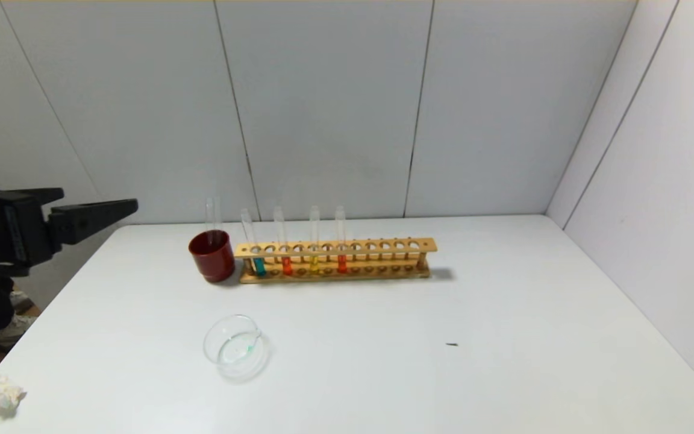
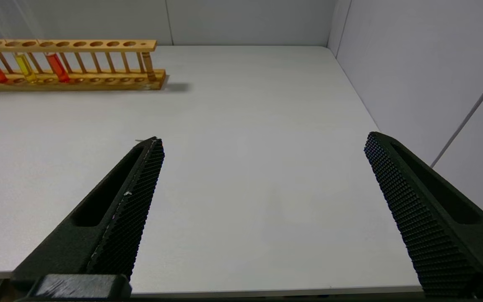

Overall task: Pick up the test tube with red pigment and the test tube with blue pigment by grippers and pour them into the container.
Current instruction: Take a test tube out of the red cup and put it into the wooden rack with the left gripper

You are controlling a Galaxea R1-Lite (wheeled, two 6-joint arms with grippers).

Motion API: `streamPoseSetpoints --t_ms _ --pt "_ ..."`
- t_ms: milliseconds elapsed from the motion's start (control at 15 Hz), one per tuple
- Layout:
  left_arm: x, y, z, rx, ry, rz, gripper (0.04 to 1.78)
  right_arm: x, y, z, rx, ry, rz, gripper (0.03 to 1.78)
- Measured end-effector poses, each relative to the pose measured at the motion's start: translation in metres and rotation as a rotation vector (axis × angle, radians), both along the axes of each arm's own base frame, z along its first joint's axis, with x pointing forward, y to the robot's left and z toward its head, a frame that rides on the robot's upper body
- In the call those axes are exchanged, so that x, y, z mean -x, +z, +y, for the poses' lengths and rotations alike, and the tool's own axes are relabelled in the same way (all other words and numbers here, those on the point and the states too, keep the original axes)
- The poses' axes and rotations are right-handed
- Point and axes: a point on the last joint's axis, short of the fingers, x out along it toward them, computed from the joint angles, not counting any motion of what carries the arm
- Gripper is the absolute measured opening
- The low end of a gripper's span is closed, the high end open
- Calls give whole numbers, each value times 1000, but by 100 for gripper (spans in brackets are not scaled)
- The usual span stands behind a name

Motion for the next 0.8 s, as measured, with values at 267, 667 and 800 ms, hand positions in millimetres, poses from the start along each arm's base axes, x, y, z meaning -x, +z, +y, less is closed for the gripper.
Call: streamPoseSetpoints --t_ms 267,667,800 --pt "-47 -20 -15 -55 -60 56 175 0 0 0 0 0 0 175" --pt "-101 -57 -26 -69 -81 125 175 0 0 0 0 0 0 175" --pt "-118 -71 -29 -70 -82 140 175 0 0 0 0 0 0 175"
